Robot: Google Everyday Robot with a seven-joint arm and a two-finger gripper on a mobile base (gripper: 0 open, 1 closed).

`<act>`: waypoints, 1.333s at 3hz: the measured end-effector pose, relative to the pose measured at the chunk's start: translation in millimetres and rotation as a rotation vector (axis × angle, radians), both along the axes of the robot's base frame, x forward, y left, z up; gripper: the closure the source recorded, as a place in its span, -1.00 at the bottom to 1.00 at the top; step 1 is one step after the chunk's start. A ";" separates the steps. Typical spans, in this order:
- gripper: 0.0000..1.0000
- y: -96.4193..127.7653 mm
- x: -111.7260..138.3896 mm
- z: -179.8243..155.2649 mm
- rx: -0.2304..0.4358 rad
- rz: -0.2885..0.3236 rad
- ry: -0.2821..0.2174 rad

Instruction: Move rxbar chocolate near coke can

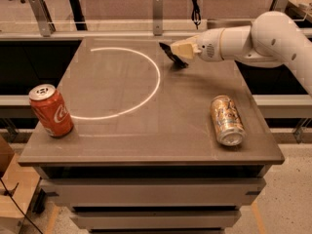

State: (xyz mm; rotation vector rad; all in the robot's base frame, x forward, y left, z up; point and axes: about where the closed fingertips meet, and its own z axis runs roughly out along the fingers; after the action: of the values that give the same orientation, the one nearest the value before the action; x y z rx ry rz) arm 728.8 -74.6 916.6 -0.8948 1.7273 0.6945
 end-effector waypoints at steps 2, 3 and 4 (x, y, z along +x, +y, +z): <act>1.00 22.4 -45.2 3.4 -0.033 0.027 0.031; 0.65 25.5 -45.3 2.7 -0.033 0.032 0.032; 0.19 30.5 -46.8 -7.8 -0.040 0.055 0.056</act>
Offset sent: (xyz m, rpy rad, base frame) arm -0.0338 0.0142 0.0059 -0.0215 0.0190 0.0137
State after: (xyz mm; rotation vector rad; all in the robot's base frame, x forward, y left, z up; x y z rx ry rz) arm 682.0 -44.1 908.8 -0.9622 1.7774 0.7297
